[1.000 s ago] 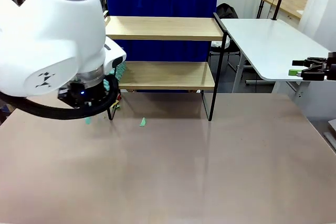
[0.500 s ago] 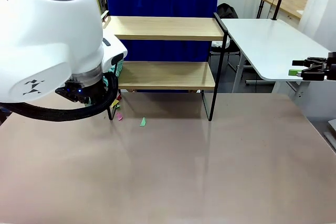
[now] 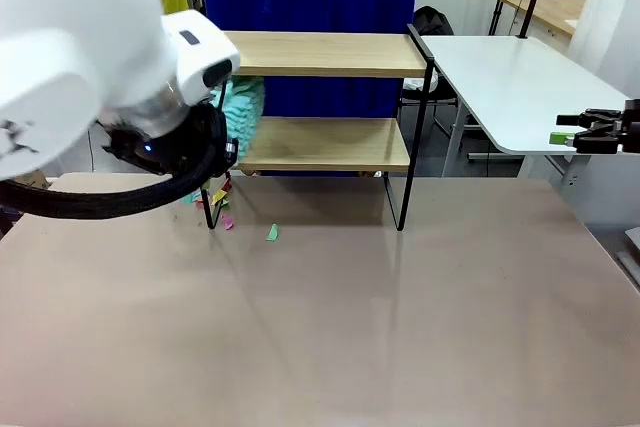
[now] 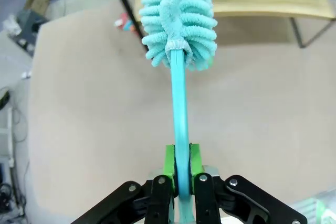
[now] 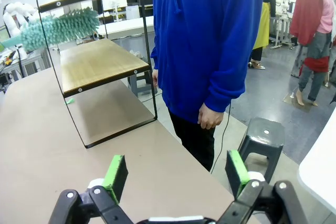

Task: Clean the shelf.
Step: Clean the specific section of the Shelf indicated by the human with the Duster.

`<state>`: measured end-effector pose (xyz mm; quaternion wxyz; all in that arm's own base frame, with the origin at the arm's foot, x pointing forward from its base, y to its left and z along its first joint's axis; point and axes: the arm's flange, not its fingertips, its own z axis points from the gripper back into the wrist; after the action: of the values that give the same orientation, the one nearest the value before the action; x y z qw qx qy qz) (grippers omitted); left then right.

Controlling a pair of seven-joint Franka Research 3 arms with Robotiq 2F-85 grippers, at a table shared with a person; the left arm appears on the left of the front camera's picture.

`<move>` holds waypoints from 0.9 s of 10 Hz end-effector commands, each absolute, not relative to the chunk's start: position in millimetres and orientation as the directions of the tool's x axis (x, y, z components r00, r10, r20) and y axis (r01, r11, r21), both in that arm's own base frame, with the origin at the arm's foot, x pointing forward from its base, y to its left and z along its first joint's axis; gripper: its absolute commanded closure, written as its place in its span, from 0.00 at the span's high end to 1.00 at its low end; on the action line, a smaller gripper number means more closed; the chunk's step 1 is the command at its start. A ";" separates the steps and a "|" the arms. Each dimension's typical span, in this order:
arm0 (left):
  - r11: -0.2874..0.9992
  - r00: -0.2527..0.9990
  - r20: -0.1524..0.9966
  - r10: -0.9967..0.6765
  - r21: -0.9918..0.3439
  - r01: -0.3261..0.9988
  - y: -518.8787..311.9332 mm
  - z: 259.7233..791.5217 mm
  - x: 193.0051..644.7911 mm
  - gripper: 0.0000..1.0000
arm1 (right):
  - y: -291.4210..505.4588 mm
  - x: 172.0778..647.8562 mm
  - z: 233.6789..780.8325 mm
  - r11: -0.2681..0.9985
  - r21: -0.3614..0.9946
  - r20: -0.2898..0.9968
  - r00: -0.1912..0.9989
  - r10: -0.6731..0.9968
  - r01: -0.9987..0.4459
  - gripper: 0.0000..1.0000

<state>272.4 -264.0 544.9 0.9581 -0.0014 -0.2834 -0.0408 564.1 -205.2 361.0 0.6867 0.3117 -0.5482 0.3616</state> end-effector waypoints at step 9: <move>0.594 0.601 0.221 -0.768 -0.105 0.797 -166.9 591.1 181.8 0.13 | -203.1 564.5 365.0 0.542 0.025 0.979 0.131 0.157 -0.840 1.00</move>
<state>182.8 -174.6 585.8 0.9011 -0.1247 -0.0973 -0.4037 564.1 -205.2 361.0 0.6867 0.3117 -0.5482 0.3616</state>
